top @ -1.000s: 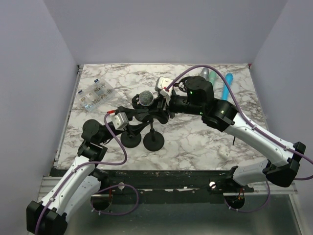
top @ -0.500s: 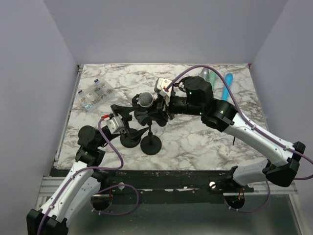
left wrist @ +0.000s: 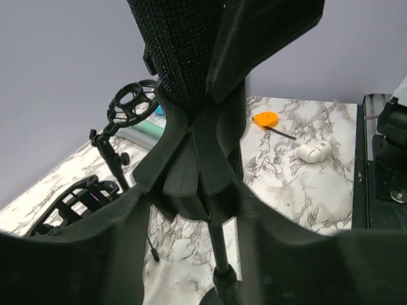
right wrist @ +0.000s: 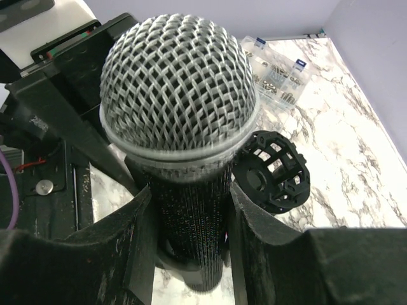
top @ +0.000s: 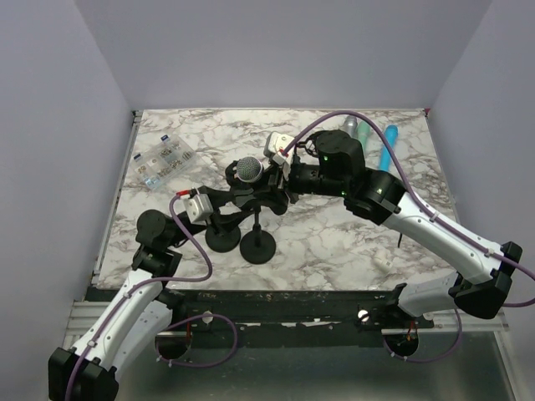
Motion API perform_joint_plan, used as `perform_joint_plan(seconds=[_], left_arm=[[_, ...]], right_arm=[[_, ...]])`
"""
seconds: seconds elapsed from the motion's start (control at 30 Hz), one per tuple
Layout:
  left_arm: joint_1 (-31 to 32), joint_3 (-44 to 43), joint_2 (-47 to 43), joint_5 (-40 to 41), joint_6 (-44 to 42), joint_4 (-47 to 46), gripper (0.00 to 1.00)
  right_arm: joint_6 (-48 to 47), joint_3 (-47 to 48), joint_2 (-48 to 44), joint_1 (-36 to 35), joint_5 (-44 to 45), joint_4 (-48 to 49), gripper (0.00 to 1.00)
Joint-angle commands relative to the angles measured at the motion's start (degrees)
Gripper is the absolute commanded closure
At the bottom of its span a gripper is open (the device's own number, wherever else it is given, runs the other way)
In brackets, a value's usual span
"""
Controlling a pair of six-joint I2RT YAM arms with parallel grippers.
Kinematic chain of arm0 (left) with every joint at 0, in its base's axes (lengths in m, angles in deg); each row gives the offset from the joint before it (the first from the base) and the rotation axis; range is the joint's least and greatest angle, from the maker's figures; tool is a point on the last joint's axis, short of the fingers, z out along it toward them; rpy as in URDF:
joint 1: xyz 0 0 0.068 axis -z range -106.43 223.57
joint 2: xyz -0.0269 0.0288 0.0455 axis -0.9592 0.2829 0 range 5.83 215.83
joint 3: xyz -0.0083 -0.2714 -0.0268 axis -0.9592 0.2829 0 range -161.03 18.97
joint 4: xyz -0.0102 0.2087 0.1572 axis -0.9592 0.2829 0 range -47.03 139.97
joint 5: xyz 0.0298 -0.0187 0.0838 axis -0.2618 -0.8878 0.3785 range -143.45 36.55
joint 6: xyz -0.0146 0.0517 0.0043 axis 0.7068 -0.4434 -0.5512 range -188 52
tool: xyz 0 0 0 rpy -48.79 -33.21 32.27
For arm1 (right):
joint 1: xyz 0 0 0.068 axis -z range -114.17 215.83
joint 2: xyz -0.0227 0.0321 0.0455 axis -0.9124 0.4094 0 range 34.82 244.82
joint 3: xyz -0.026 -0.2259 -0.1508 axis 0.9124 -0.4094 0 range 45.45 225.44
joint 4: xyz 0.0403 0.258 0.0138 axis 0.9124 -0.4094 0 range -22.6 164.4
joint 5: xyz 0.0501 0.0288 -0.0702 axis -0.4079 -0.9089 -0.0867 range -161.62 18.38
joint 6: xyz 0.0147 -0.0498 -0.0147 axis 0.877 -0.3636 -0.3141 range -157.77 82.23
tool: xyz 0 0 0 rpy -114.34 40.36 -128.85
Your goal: Remove the microphone from the stand
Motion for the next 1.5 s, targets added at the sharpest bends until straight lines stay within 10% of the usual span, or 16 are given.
perform_joint_plan(seconds=[0.0,0.07,0.8,1.1,1.37,1.47], left_arm=[[-0.69,-1.45,2.07,-5.58,4.53,-5.80,0.82],[-0.78,-1.63,2.41,-5.24,4.97,-5.62,1.00],[-0.78,-1.75,3.63,-4.08,4.45,-3.76,1.00],[-0.75,-2.38,1.37,-1.44,1.95,0.40,0.98],[-0.71,-2.25,-0.26,0.35,3.09,0.48,0.70],[-0.69,-2.08,-0.58,0.38,3.51,0.32,0.61]], right_arm=[[-0.98,2.32,0.96,0.16,0.08,-0.01,1.00],[-0.99,2.52,1.15,0.20,0.66,0.17,1.00],[14.45,2.35,-8.14,0.21,10.30,16.12,1.00],[19.27,-3.95,-21.59,0.19,41.66,21.47,0.99],[5.44,-17.15,-23.22,0.34,82.15,24.81,0.99],[3.07,-21.13,-21.98,3.03,84.92,27.26,0.99]])
